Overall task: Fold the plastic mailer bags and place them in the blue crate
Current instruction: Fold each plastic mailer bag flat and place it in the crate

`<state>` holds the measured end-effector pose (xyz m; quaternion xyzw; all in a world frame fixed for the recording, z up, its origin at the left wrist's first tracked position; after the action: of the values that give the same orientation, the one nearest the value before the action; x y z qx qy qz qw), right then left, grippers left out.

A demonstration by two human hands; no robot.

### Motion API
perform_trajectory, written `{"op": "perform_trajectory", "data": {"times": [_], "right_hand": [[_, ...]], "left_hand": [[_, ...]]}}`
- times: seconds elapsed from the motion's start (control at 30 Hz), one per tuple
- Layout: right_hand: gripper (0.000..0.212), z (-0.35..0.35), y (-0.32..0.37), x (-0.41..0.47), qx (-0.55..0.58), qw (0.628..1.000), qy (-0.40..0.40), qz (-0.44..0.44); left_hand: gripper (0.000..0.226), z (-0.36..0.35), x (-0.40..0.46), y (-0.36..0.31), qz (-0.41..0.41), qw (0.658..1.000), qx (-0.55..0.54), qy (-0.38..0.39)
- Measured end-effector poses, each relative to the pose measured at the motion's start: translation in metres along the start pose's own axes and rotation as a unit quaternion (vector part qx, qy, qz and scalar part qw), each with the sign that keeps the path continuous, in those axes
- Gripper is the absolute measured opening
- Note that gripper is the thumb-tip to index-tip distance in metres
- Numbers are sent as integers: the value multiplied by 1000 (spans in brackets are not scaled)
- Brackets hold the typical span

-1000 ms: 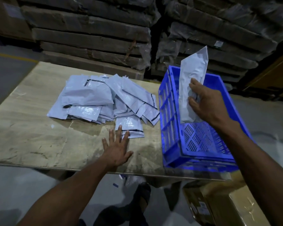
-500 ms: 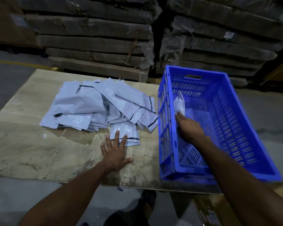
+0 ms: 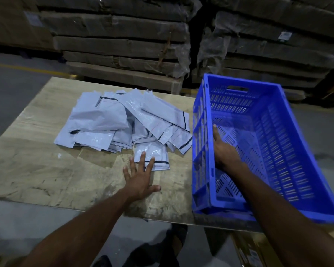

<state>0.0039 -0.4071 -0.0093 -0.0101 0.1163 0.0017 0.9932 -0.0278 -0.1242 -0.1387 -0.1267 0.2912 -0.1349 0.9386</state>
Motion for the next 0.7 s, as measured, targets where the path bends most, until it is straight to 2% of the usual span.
{"op": "perform_trajectory", "data": {"times": [0.1, 0.17, 0.27, 0.3, 0.37, 0.47, 0.6, 0.7], "right_hand": [[87, -1, 3, -2, 94, 995, 5, 11], [69, 6, 8, -5, 204, 978, -28, 33], [39, 4, -3, -6, 352, 933, -53, -43], [36, 1, -7, -5, 362, 929, -54, -52], [45, -6, -14, -3, 336, 939, -42, -59], [55, -24, -13, 0, 313, 949, 17, -44], [47, -34, -9, 6, 262, 964, 36, -26], [51, -34, -9, 6, 229, 973, 37, -21]], "left_hand": [[118, -1, 0, 1, -1, 1000, 3, 0], [118, -1, 0, 1, -2, 1000, 4, 1], [117, -1, 0, 0, -6, 1000, 3, 1], [118, -1, 0, 0, -5, 1000, 3, 1], [118, -1, 0, 1, -5, 1000, 3, 2], [118, -2, 2, 1, -6, 1000, 3, 6], [118, -2, 1, 1, -5, 1000, 7, 5], [118, -2, 2, 0, -6, 1000, -1, 4]]}}
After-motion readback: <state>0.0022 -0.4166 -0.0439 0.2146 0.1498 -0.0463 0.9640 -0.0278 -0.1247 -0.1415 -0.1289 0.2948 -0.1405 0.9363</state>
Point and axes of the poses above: each hand's wrist, its own x-axis towards the middle knuckle, its own z-axis out of the back of the hand, y = z × x, the point moved 7 cm from there along x, towards the middle knuckle
